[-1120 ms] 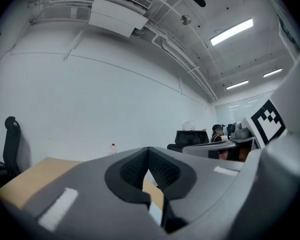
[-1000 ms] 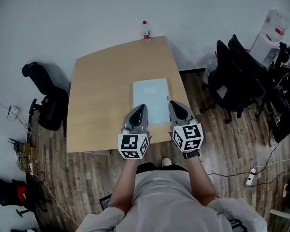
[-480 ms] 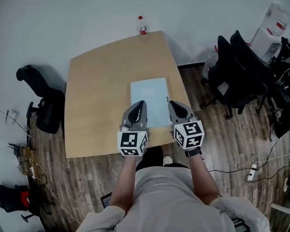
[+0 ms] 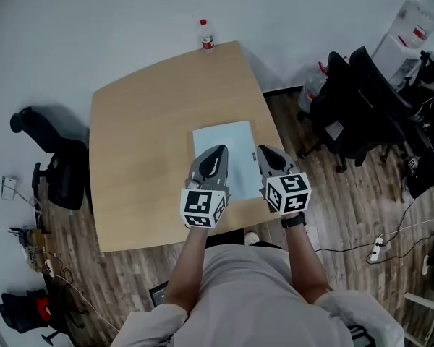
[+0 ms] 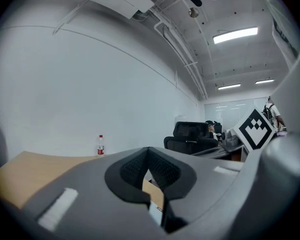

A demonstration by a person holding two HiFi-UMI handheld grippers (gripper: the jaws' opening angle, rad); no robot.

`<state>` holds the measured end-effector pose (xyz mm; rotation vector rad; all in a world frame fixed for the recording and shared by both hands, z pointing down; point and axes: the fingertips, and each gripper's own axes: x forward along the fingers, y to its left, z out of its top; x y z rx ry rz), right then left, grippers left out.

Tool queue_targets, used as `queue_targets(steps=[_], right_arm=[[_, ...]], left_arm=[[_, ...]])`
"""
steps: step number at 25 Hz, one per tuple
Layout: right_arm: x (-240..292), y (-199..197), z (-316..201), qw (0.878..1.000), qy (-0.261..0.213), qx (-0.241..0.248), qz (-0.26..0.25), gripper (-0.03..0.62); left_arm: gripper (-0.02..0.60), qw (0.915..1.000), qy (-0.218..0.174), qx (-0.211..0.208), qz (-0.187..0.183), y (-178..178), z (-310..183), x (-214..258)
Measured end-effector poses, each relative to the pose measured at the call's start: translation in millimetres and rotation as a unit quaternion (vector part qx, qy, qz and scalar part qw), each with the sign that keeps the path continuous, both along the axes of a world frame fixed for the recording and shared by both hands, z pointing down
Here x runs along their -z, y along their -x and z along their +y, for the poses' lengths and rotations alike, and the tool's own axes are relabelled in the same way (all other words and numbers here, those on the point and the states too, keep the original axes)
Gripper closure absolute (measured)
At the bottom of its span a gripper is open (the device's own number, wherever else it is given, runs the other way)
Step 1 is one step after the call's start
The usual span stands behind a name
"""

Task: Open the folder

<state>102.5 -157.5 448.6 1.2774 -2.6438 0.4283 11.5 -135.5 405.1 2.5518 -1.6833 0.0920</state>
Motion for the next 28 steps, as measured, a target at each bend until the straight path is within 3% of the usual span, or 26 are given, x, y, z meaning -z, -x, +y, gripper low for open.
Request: queue_targets(steps=[17, 28], right_arm=[[-91, -4, -37, 0.993, 0.11, -0.007, 0.043, 0.579], [-144, -4, -39, 0.98, 0.187, 0.028, 0.054, 0.579]], left_arm=[[0.572, 0.9941, 0.059, -0.09, -0.012, -26, -51, -58], [0.572, 0.9929, 0.076, -0.091, -0.014, -32, -69, -81]])
